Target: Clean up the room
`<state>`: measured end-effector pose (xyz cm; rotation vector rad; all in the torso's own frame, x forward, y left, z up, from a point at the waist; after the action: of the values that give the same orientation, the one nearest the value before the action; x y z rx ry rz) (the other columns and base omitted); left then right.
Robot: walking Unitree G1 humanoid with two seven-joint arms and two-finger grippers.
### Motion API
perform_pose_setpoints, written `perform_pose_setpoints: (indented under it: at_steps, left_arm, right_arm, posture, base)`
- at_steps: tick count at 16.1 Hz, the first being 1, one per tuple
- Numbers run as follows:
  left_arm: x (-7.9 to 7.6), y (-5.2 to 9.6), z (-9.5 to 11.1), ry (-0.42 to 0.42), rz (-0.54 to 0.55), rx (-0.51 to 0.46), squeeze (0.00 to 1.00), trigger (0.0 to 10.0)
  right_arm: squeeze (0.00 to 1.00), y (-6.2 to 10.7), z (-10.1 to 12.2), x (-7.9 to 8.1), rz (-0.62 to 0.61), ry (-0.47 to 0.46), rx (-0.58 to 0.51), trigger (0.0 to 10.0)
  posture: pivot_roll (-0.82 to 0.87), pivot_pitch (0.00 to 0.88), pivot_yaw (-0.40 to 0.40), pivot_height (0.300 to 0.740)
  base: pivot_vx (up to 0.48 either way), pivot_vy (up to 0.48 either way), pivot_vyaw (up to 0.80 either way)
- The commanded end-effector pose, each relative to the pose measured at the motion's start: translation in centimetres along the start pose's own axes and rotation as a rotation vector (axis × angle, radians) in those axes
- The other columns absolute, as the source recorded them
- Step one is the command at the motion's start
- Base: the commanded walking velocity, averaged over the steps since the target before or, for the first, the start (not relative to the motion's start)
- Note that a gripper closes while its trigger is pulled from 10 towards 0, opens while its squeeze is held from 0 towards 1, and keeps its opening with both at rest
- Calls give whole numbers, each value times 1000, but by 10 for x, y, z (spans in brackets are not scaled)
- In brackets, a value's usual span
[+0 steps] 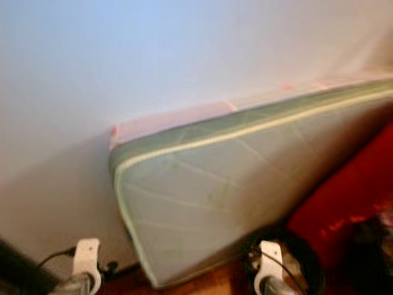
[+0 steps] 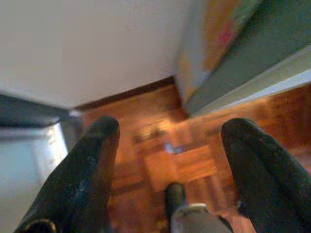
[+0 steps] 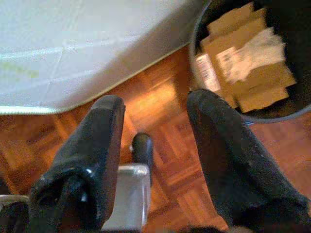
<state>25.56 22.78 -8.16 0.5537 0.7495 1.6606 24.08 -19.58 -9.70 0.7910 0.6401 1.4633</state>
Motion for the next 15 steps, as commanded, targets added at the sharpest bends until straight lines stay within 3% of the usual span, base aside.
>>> perform_pose_setpoints:
  at_steps: [1,4,7,13,15]
  left_arm:
    - [7,2,-9,-13,17,30,0,10000]
    - [7,2,-9,-14,17,31,0,10000]
    - [7,2,-8,-39,16,28,0,10000]
    - [7,1,-7,-40,18,27,0,10000]
    - [7,1,-7,-43,17,27,0,10000]
  right_arm:
    - [0,-1,1,3,9,-3,-2,10000]
    - [0,-1,1,3,8,-6,-8,10000]
    - [0,-1,2,3,-1,-32,-19,10000]
    - [0,-1,2,2,-4,-37,-16,10000]
    - [0,-1,1,2,-2,-27,-10,10000]
  posture:
    - [40,0,-31,740]
    - [40,0,-32,740]
    - [40,0,-31,740]
    - [40,0,-32,740]
    - [39,0,-32,740]
  base:
    - [0,0,-700]
    - [0,0,-658]
    - [0,0,0]
    - [0,-372,0]
    - [0,-371,-697]
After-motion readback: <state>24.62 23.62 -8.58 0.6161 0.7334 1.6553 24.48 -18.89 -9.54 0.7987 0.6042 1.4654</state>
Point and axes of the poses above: a point about 5 cm out from each wrist's last joint towards the gripper, its own y axis pointing back from the gripper into the wrist, its own z axis along the axis of the wrist's last joint, x = y × z, the point moved 4 cm from there along -y, pointing out of the wrist towards the gripper, and after that the axes turned 7 degrees about y, right-handed, at the moved point
